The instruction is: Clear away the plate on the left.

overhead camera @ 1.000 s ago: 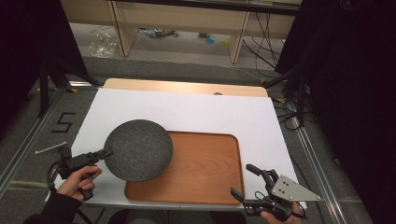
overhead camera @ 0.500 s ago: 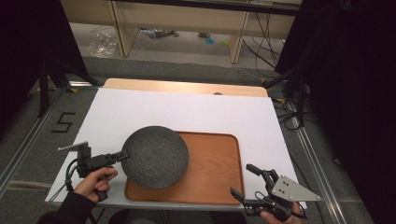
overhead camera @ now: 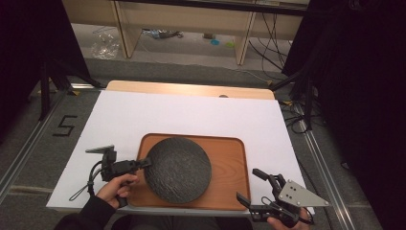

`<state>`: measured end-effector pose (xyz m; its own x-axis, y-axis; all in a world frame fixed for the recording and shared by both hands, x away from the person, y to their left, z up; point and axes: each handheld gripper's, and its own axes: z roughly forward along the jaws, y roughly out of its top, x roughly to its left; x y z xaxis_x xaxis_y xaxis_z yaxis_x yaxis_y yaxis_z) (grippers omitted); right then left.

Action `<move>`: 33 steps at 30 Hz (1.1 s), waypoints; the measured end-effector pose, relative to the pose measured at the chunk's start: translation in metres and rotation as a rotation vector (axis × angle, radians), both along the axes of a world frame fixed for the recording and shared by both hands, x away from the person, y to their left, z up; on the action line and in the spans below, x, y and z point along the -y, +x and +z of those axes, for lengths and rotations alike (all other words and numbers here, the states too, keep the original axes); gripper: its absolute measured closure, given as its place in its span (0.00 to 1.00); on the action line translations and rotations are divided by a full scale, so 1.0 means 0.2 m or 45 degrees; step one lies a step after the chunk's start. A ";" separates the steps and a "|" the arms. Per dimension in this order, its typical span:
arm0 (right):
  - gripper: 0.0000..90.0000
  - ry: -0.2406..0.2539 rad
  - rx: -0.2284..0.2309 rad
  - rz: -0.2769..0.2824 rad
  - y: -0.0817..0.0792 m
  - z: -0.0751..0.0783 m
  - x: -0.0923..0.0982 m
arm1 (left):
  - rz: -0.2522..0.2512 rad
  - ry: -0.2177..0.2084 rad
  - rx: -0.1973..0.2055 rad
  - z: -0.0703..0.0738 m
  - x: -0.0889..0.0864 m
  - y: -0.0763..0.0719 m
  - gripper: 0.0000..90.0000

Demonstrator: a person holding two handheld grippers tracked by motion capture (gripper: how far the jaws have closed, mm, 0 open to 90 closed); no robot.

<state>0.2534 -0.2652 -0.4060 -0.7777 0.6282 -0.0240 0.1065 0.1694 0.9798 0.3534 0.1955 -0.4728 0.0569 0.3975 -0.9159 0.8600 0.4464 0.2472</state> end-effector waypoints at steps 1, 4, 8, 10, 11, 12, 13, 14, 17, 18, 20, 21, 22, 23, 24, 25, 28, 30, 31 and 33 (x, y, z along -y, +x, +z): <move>0.17 0.001 0.000 -0.002 0.00 0.00 0.00 | -0.015 0.019 -0.006 0.00 0.02 0.00 0.92; 0.17 0.001 0.003 -0.003 0.00 0.00 0.00 | -0.037 0.039 -0.017 -0.01 0.06 0.01 0.91; 0.17 0.001 -0.003 -0.005 0.00 0.00 0.00 | -0.067 0.072 -0.028 -0.03 0.09 0.02 0.90; 0.17 0.000 -0.001 -0.001 0.00 0.00 0.00 | -0.070 0.073 -0.028 -0.03 0.09 0.02 0.90; 0.17 0.002 -0.002 -0.005 0.00 0.00 0.00 | -0.065 0.084 -0.017 -0.04 0.09 0.02 0.90; 0.17 0.002 -0.002 -0.006 0.00 0.00 0.00 | -0.073 0.085 -0.006 -0.04 0.09 0.02 0.90; 0.17 0.002 0.000 -0.005 0.00 0.00 0.00 | -0.076 0.093 0.011 -0.04 0.09 0.02 0.90; 0.17 0.002 -0.002 -0.004 0.00 0.00 0.00 | -0.064 0.115 0.019 -0.04 0.09 0.02 0.91; 0.17 0.004 -0.002 -0.004 0.00 0.00 0.00 | -0.073 0.149 0.015 -0.04 0.10 0.02 0.92; 0.17 0.004 -0.002 -0.004 0.00 0.00 0.00 | -0.073 0.158 0.021 -0.05 0.10 0.02 0.93; 0.17 0.004 -0.001 -0.003 0.00 0.00 0.00 | -0.111 0.197 0.065 -0.06 0.10 0.03 0.94; 0.17 0.003 -0.002 -0.005 0.00 0.00 0.00 | -0.115 0.207 0.057 -0.06 0.11 0.03 0.94; 0.17 0.003 -0.002 -0.004 0.00 0.00 0.00 | -0.131 0.210 0.054 -0.05 0.11 0.03 0.95; 0.17 0.004 -0.002 -0.002 0.00 0.00 0.00 | -0.155 0.217 0.072 -0.06 0.11 0.03 0.95; 0.17 0.004 -0.001 -0.002 0.00 0.00 0.00 | -0.161 0.232 0.081 -0.05 0.11 0.03 0.95; 0.17 0.004 -0.001 0.000 0.00 0.00 0.00 | -0.156 0.248 0.095 -0.05 0.12 0.03 0.95; 0.17 0.004 -0.004 -0.002 0.00 0.00 0.00 | -0.164 0.285 0.089 -0.05 0.13 0.03 0.94; 0.17 0.004 -0.004 -0.001 0.00 0.00 0.00 | -0.179 0.288 0.091 -0.05 0.13 0.03 0.93; 0.17 0.004 -0.004 -0.002 0.00 0.00 0.00 | -0.193 0.298 0.098 -0.05 0.14 0.03 0.93; 0.17 0.005 -0.004 0.003 0.00 0.00 0.00 | -0.207 0.343 0.104 -0.05 0.15 0.02 0.92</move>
<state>0.2528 -0.2652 -0.4058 -0.7790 0.6267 -0.0192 0.1093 0.1659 0.9801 0.3579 0.1651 -0.4827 0.2084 0.6048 -0.7686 0.8871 0.2141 0.4090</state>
